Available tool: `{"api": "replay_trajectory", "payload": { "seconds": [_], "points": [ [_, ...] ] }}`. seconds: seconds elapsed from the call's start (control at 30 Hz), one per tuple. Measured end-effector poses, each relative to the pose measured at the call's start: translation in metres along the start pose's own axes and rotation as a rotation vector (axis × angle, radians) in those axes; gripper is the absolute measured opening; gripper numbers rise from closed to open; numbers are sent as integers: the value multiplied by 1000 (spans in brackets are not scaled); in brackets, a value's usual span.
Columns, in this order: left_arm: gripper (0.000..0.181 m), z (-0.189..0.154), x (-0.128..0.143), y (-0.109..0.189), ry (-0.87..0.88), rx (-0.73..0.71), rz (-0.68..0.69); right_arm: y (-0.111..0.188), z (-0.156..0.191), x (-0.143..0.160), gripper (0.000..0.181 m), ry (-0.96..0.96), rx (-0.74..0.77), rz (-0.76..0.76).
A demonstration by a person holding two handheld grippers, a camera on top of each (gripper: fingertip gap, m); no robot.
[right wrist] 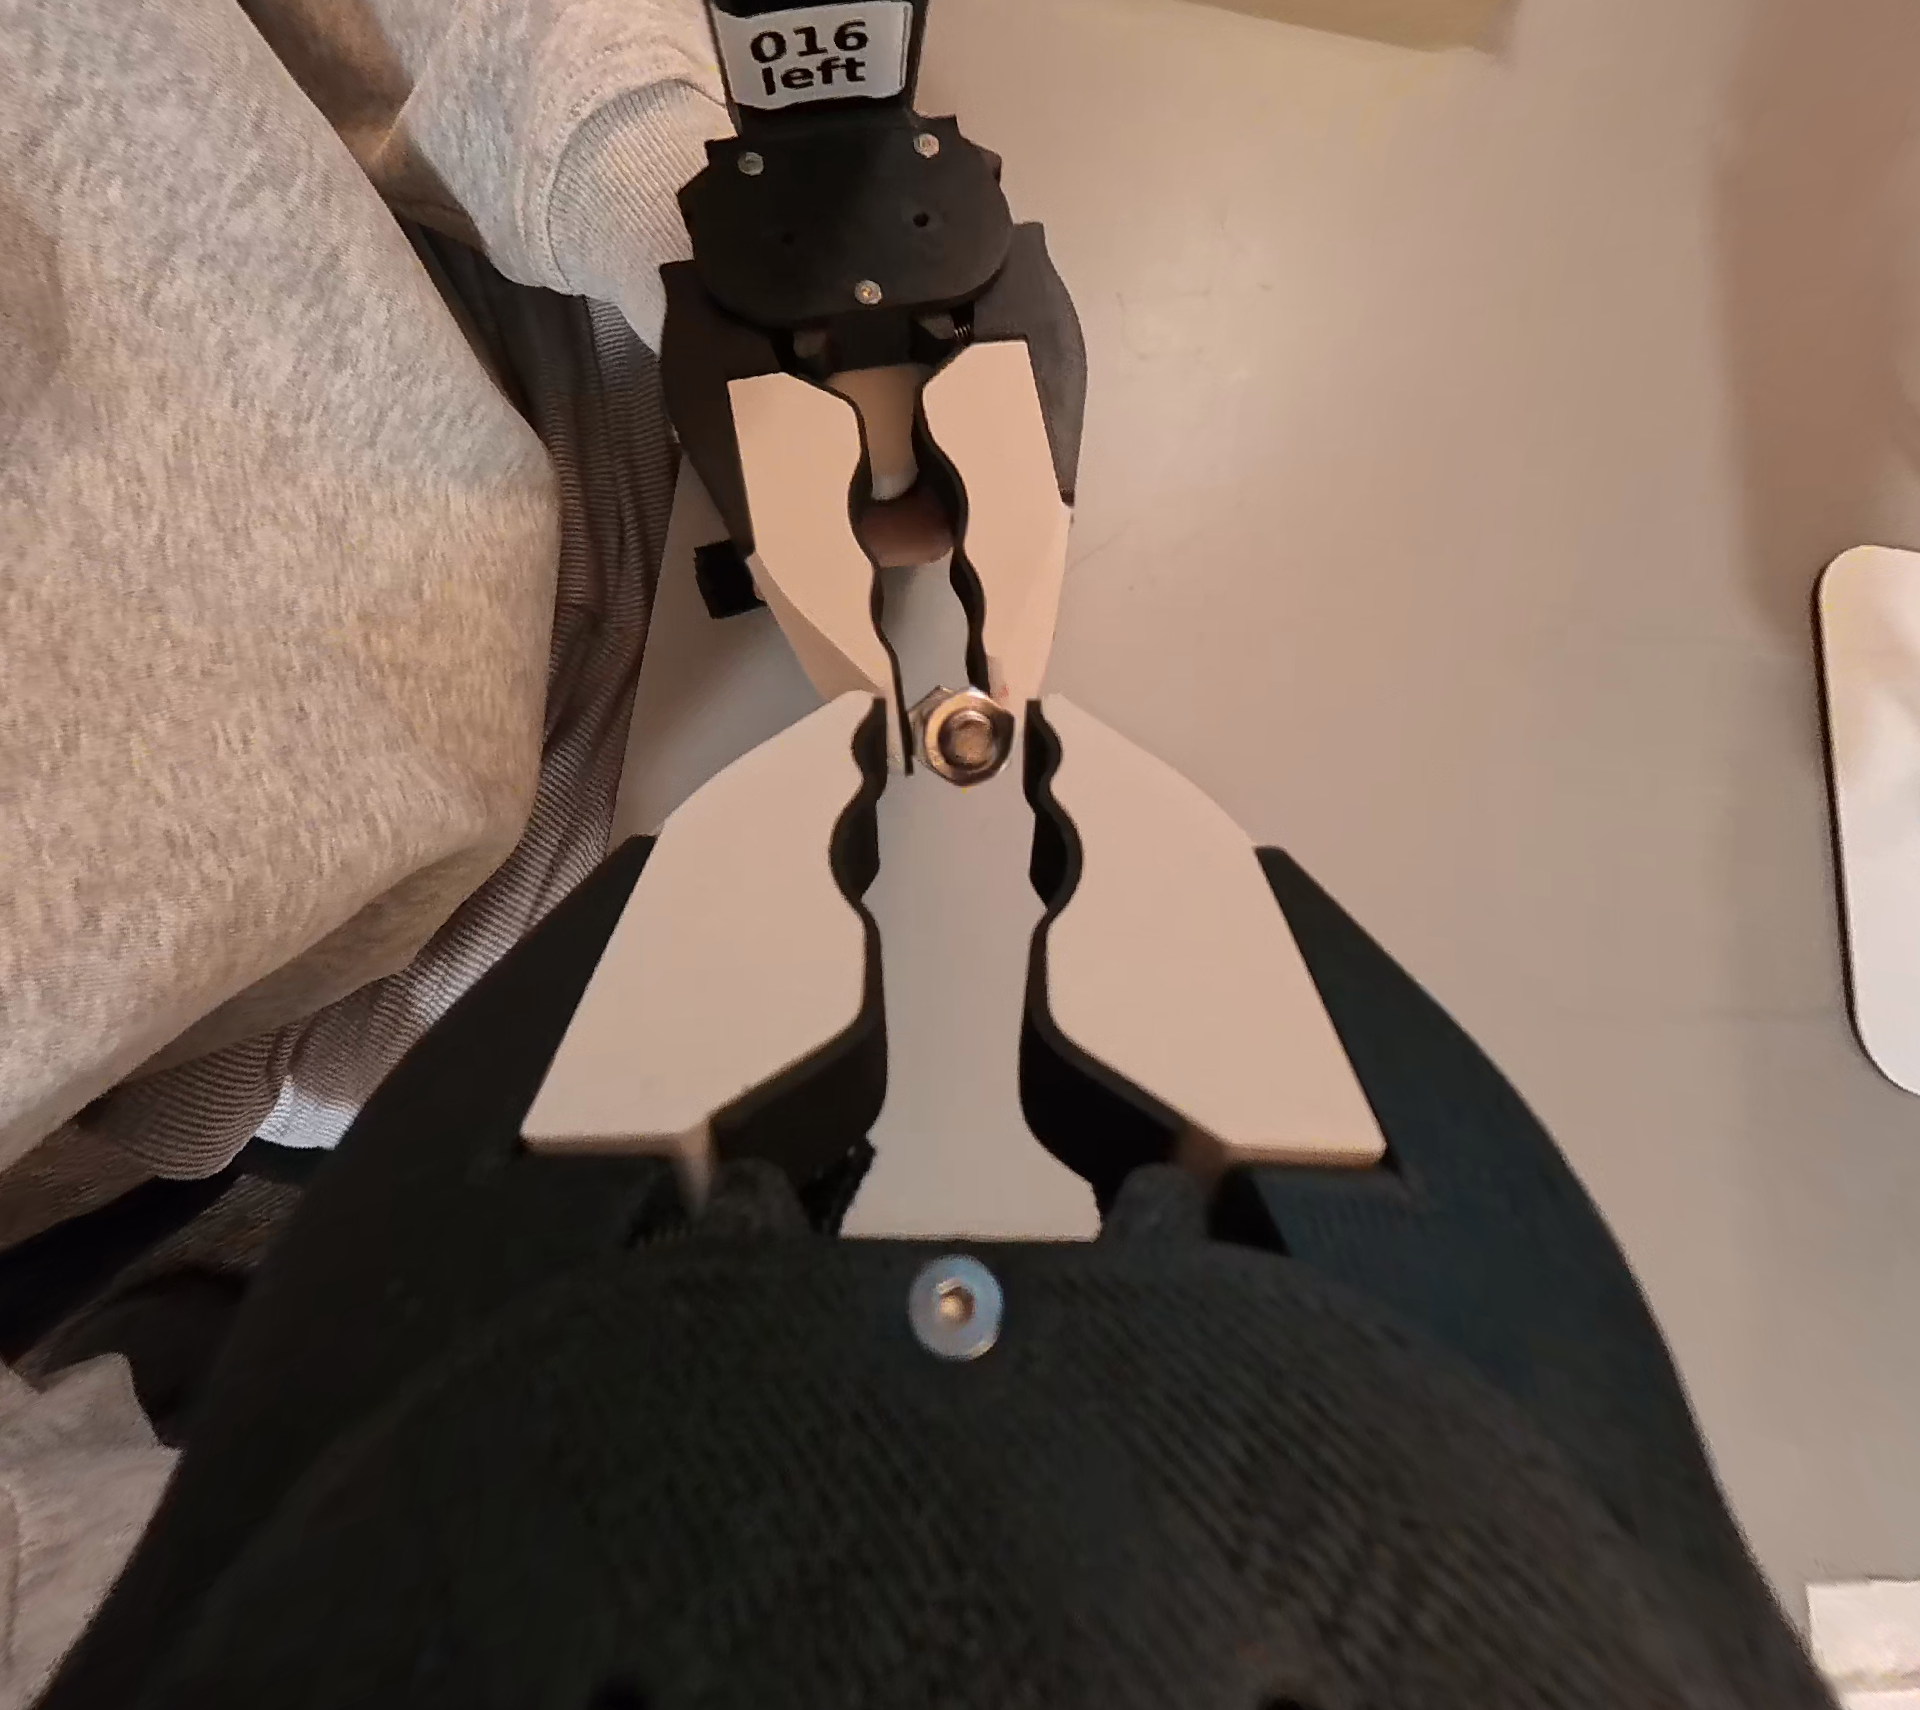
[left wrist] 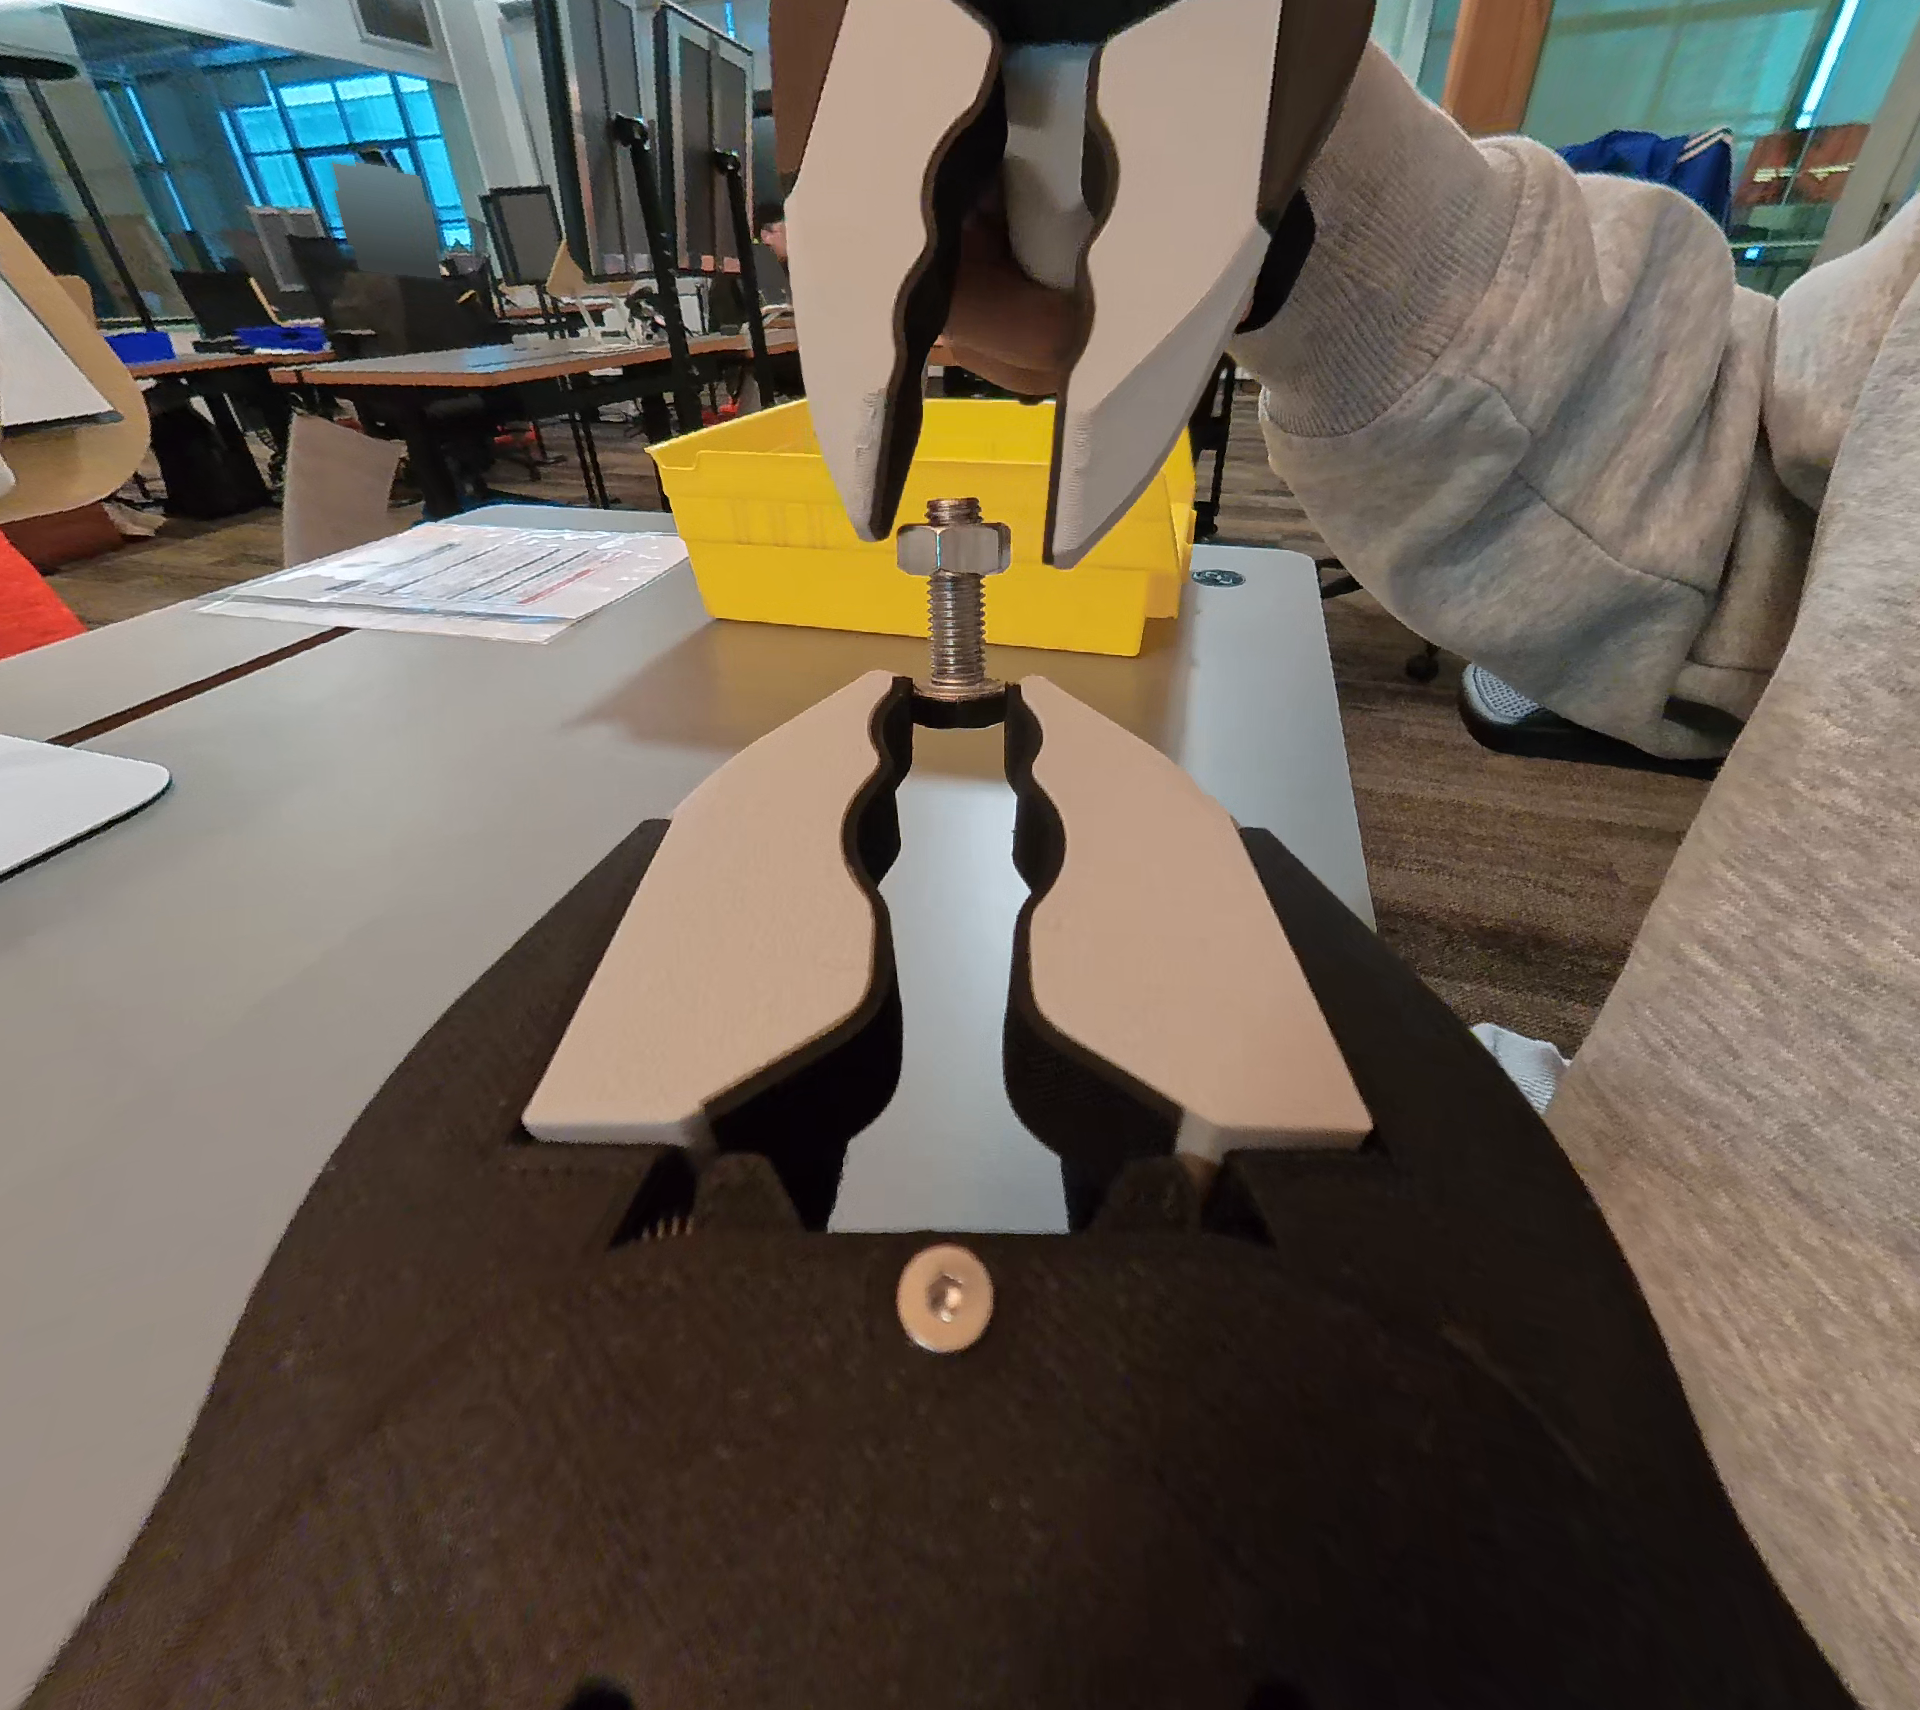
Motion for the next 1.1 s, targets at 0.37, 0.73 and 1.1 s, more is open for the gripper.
{"api": "replay_trajectory", "payload": {
  "seconds": [0.37,0.73,1.1],
  "points": [
    [19,1,-1,1,23,-3,-11,-4,-2,7,26,-43,-27,49],
    [19,4,-1,2,41,-20,-14,3,9,-4,18,-1,-58,9],
    [19,2,-1,2,39,-11,-14,10,8,-8,14,83,76,-3]
  ]
}}
Point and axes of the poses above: each gripper's, where its closed fingertips meet, y back along the fingers, x out of its underside, z = x × y across the jaws, the point moved 10 cm from there along y, back along the fingers, and after that the axes turned 11 degrees about -x, right-handed, at the moved point
